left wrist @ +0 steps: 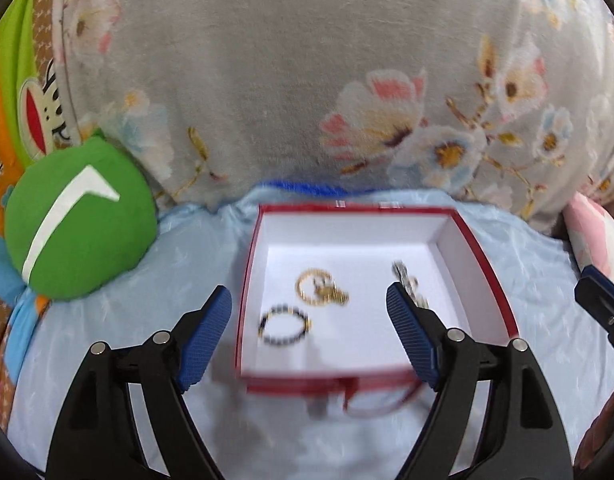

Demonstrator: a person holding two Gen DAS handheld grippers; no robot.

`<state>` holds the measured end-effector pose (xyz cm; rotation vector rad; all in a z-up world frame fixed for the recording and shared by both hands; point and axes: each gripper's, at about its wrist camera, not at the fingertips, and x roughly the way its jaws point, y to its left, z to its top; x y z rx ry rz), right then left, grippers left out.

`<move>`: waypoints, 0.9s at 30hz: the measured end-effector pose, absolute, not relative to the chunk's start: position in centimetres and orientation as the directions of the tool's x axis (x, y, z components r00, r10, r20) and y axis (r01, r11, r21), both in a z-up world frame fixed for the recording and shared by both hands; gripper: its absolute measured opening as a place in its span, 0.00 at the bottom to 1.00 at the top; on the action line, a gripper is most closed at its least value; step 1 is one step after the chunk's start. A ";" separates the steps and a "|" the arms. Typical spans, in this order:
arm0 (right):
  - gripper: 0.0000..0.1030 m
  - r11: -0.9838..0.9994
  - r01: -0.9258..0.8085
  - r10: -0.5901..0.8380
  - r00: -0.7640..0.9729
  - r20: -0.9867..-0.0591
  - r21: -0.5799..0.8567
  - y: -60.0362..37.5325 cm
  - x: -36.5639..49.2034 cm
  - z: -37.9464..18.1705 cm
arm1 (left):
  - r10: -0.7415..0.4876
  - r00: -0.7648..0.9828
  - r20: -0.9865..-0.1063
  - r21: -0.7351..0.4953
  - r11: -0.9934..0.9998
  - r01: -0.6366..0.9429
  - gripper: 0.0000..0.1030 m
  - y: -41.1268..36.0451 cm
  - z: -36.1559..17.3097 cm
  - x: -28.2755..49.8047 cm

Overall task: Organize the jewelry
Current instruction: 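Withdraw both tools from the box toward the last earrings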

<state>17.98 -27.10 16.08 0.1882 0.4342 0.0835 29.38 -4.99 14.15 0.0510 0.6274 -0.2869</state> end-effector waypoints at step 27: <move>0.45 0.988 -0.049 0.144 0.617 -0.773 0.146 -16.2 7.6 -2.6 | -0.125 0.532 -0.838 -0.009 0.976 0.215 0.73 0.6 -3.5 16.0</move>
